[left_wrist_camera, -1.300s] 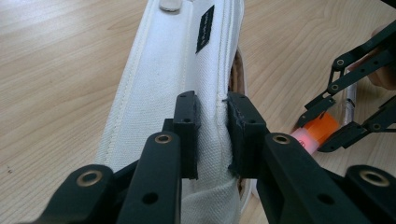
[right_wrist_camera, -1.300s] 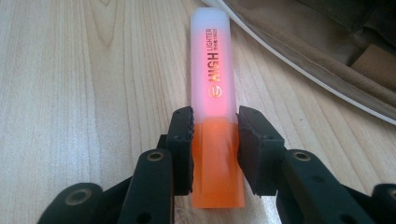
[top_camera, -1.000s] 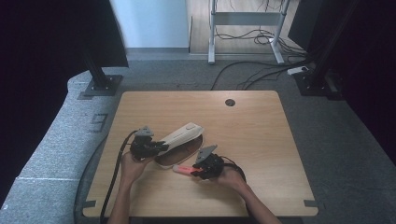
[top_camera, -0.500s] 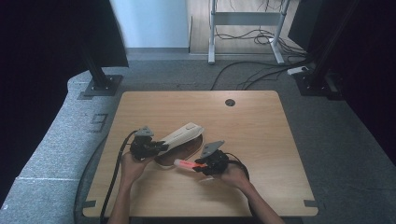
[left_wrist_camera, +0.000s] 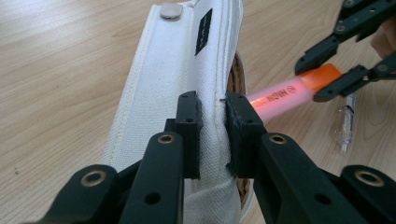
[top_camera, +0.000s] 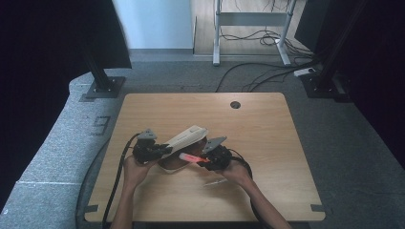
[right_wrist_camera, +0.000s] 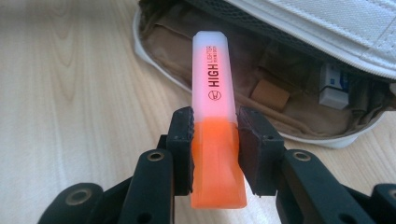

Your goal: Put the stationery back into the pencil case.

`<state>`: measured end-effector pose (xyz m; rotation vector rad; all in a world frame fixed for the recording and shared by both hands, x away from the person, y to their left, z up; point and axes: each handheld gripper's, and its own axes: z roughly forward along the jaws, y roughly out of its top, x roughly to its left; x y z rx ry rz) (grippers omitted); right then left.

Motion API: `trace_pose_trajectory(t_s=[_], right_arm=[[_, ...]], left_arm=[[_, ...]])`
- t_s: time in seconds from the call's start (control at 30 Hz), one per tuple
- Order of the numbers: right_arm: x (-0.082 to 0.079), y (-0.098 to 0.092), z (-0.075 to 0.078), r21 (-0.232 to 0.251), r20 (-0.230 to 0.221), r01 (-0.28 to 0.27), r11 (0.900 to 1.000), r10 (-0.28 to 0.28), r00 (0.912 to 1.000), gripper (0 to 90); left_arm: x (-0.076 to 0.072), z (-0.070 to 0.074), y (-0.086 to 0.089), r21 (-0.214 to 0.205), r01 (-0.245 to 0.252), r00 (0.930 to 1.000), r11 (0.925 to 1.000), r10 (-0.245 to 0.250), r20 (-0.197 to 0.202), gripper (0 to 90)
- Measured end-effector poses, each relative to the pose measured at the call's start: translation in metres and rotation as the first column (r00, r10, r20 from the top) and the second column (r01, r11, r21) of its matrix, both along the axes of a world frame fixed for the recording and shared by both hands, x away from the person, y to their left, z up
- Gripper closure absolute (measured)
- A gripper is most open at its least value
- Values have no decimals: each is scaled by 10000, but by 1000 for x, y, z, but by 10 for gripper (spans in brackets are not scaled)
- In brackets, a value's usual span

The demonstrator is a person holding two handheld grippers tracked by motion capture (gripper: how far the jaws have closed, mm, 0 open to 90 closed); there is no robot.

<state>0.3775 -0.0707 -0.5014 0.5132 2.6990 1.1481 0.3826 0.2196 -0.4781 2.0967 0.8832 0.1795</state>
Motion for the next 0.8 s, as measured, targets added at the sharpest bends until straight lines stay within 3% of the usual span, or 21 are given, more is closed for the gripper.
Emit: trace_pose_trajectory(t_s=[0.57, 0.8], right_arm=[[21, 36, -7, -555, 229, 102, 9984, -89, 9997, 659], [30, 45, -10, -528, 233, 143, 9985, -131, 9996, 658]], left_arm=[[-1, 1, -1, -41, 73, 10000, 10000, -73, -20, 768], [-1, 1, -1, -83, 140, 9999, 9999, -141, -53, 768]])
